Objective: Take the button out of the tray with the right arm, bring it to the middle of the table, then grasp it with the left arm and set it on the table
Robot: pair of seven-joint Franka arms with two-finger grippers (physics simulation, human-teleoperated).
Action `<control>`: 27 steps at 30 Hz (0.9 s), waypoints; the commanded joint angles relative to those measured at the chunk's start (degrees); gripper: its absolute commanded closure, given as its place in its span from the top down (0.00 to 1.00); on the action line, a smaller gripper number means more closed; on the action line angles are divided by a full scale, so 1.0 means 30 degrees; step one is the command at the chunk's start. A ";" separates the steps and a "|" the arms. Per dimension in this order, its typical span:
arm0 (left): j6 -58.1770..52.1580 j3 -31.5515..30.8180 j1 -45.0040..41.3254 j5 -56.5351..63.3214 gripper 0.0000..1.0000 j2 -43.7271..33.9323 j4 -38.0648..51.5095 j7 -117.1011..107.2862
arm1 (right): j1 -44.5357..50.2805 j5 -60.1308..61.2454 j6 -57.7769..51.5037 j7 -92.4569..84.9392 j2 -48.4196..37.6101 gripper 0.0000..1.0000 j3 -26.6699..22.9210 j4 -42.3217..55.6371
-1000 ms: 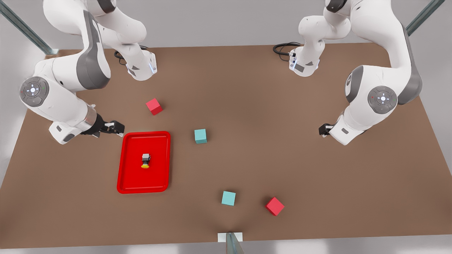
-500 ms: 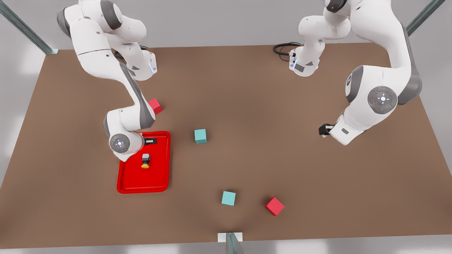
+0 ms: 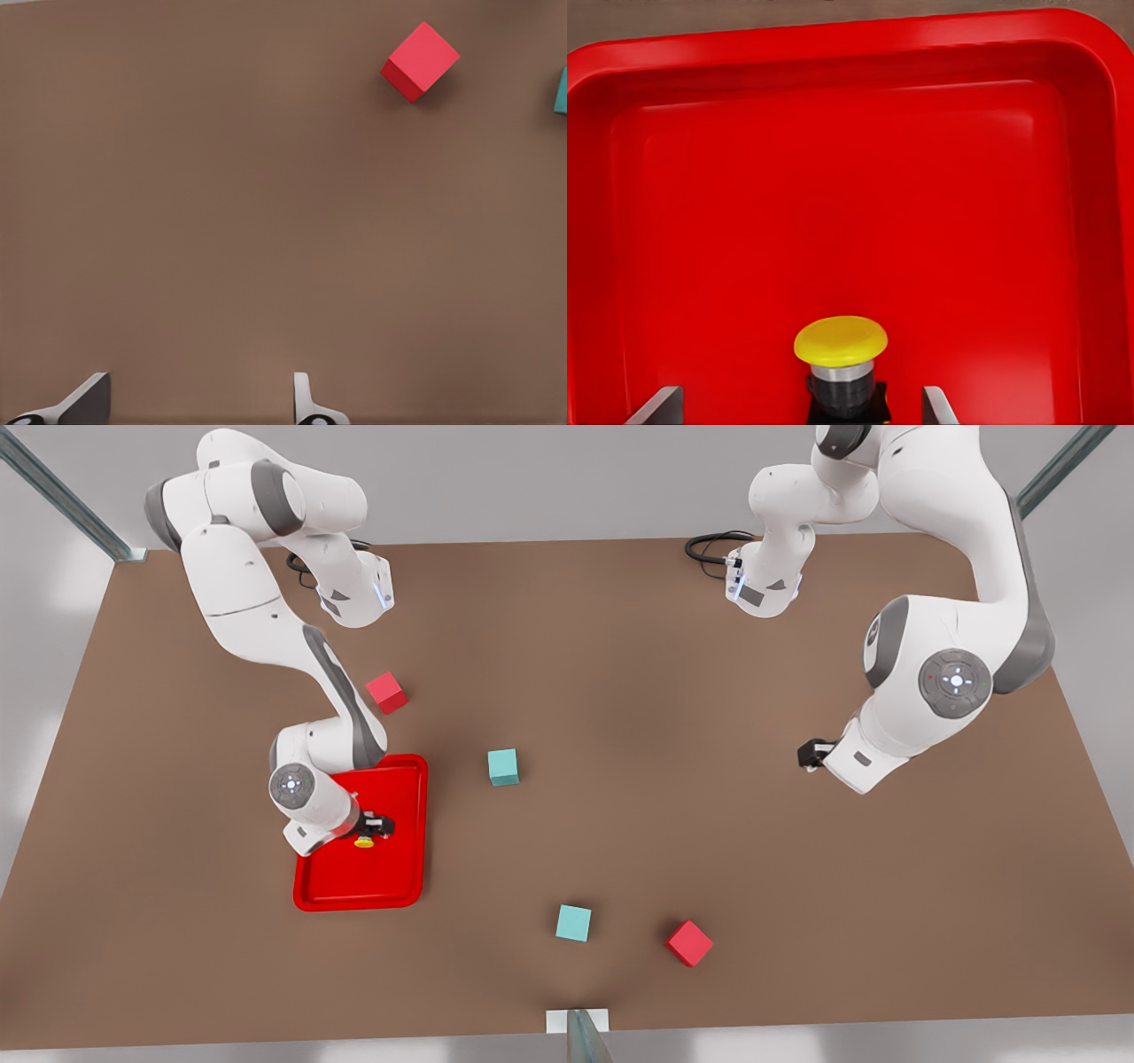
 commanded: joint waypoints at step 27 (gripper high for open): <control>0.0232 -0.0005 -0.0061 0.0043 1.00 0.0546 0.0039 -0.0157 | -0.0724 0.0205 0.0201 -0.0075 0.0040 0.70 0.0450 -0.1715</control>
